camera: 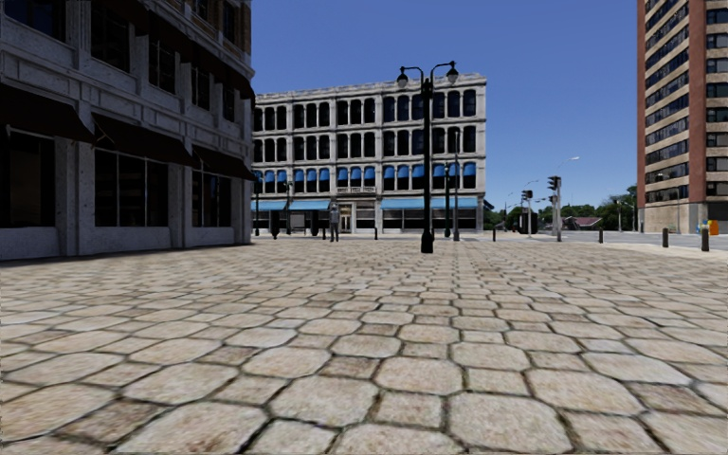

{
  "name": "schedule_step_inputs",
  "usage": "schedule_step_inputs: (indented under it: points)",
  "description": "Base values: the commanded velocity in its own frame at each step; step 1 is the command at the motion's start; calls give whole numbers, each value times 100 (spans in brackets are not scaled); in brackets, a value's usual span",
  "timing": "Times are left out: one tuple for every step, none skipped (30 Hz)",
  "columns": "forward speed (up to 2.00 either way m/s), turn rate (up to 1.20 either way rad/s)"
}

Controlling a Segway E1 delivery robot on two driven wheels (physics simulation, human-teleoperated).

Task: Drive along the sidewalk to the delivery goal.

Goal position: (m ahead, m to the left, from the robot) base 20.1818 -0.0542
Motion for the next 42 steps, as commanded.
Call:
schedule_step_inputs:
  points:
    - [200, 0]
    - [200, 0]
    - [200, 0]
    - [200, 0]
    - [200, 0]
    - [200, 0]
    - [200, 0]
    - [200, 0]
    - [200, 0]
    - [200, 0]
    - [200, 0]
    - [200, 0]
    - [200, 0]
    - [200, 0]
    - [200, 0]
    - [200, 0]
    - [200, 0]
    - [200, 0]
    - [200, 0]
    - [200, 0]
    - [200, 0]
    - [200, 0]
    - [200, 0]
    - [200, 0]
    - [200, 0]
    - [200, 0]
    - [200, 0]
    - [200, 0]
    - [200, 0]
    - [200, 0]
    - [200, 0]
    - [200, 0]
    - [200, 0]
    - [200, 0]
    - [200, 0]
    - [200, 0]
    - [200, 0]
    - [200, 0]
    - [200, 0]
    - [200, 0]
    - [200, 0]
    - [200, 0]
